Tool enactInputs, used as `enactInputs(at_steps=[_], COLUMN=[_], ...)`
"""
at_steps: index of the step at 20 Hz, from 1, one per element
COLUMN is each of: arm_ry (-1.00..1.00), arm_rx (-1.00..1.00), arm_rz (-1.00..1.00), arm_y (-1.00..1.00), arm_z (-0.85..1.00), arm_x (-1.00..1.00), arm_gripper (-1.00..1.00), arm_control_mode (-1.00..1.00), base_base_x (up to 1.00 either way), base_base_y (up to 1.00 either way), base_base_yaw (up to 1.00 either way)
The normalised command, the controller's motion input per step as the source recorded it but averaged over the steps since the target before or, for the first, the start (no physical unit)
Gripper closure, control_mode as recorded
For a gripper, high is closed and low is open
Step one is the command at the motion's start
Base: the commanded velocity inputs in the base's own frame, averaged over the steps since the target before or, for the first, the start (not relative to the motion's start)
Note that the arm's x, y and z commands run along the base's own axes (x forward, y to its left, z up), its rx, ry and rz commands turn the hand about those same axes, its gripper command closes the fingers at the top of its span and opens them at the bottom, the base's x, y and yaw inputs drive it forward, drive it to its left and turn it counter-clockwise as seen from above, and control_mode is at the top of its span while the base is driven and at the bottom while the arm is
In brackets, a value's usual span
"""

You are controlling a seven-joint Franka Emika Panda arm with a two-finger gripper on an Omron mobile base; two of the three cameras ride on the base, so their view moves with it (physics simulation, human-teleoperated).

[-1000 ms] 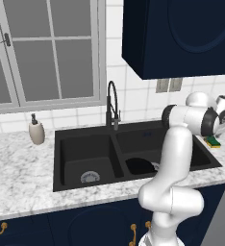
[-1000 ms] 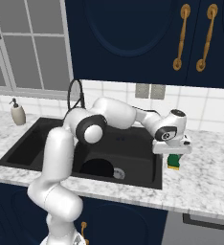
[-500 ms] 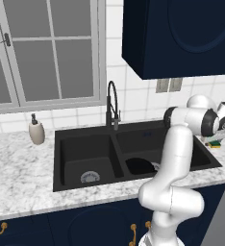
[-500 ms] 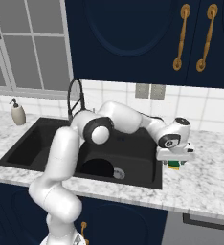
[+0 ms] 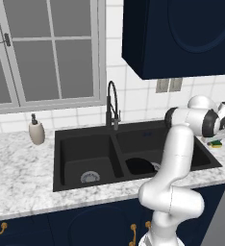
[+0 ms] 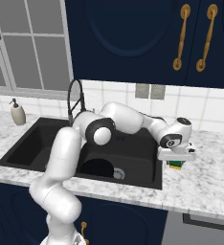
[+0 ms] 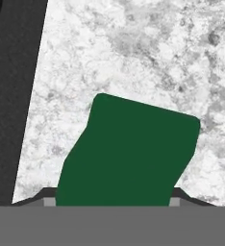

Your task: Pick the pan and sponge and place them into the sink. Then turn on the water.

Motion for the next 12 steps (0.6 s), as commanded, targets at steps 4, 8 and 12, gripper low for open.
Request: enactInputs(at_steps=[4, 8, 12], arm_ry=[0.00, 0.00, 0.01], arm_rx=[0.00, -0.05, -0.10], arm_rz=[0.09, 0.11, 0.11], arm_y=[0.56, 1.00, 1.00], arm_z=[0.05, 0.20, 0.14], arm_x=[-0.11, -0.38, -0.37], arm_gripper=[1.00, 1.00, 1.00], arm_control_mode=[-1.00, -1.00, -1.00], base_base_x=[0.00, 0.00, 0.00], base_base_y=[0.00, 0.00, 0.00], base_base_yaw=[0.00, 0.00, 0.00])
